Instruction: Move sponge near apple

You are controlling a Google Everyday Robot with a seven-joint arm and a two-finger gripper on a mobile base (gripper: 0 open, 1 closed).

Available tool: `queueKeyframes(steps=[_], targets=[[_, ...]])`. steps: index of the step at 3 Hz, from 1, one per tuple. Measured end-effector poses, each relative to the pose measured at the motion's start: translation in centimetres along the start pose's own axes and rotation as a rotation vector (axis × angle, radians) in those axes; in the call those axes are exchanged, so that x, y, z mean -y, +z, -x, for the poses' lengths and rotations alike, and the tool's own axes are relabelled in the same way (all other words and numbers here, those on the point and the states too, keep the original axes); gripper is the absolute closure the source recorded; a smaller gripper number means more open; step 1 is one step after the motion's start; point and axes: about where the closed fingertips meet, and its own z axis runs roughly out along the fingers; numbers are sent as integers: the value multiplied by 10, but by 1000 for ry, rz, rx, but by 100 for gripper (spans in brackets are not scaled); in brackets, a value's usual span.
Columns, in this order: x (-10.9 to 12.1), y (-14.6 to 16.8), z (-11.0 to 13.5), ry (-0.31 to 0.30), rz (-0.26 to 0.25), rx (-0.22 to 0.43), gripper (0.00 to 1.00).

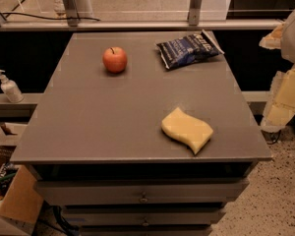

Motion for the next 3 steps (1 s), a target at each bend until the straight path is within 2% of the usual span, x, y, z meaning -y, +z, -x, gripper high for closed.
queueKeyframes(steps=[1, 2, 3], targets=[[0, 0, 0, 0, 0, 0, 0], [-3, -2, -10, 19, -8, 29, 0], [-7, 16, -17, 21, -5, 69, 0]])
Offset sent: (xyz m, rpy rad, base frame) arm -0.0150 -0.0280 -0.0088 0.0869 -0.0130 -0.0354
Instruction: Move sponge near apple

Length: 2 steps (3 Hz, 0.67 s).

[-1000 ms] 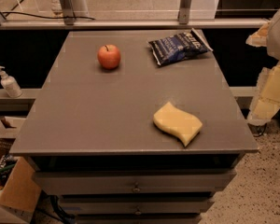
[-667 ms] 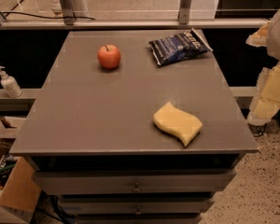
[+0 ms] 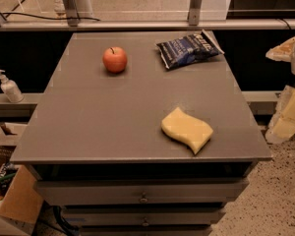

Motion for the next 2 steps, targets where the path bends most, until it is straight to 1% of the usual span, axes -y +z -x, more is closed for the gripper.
queueKeyframes(steps=[1, 2], targets=[[-9, 33, 9, -15, 36, 51, 0], [-23, 66, 28, -32, 86, 105, 0]])
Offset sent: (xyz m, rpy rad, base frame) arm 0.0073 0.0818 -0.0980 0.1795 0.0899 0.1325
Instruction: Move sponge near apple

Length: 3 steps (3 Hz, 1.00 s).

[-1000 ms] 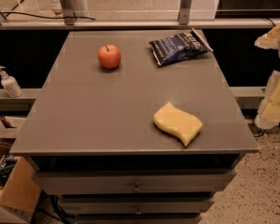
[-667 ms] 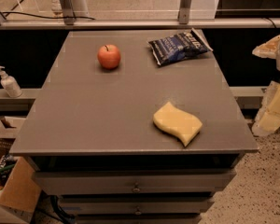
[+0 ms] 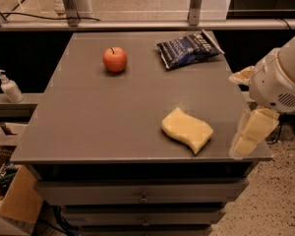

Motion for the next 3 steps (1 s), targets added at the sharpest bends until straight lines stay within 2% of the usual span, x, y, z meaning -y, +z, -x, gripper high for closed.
queueKeyframes(steps=[1, 3], targets=[[-10, 31, 15, -17, 52, 36, 0], [-21, 78, 34, -21, 129, 69, 0]])
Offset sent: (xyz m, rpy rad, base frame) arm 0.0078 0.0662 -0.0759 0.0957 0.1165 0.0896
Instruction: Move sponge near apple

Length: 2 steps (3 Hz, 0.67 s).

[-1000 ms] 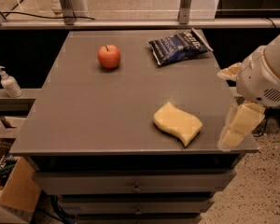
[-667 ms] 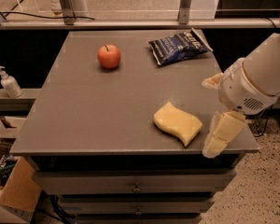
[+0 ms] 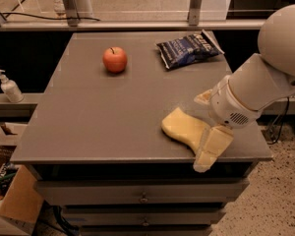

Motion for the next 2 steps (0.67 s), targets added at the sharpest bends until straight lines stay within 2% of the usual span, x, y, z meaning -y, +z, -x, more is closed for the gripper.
queueKeyframes(steps=[1, 2], targets=[[0, 16, 7, 3, 23, 11, 1], [11, 24, 17, 15, 15, 25, 46]])
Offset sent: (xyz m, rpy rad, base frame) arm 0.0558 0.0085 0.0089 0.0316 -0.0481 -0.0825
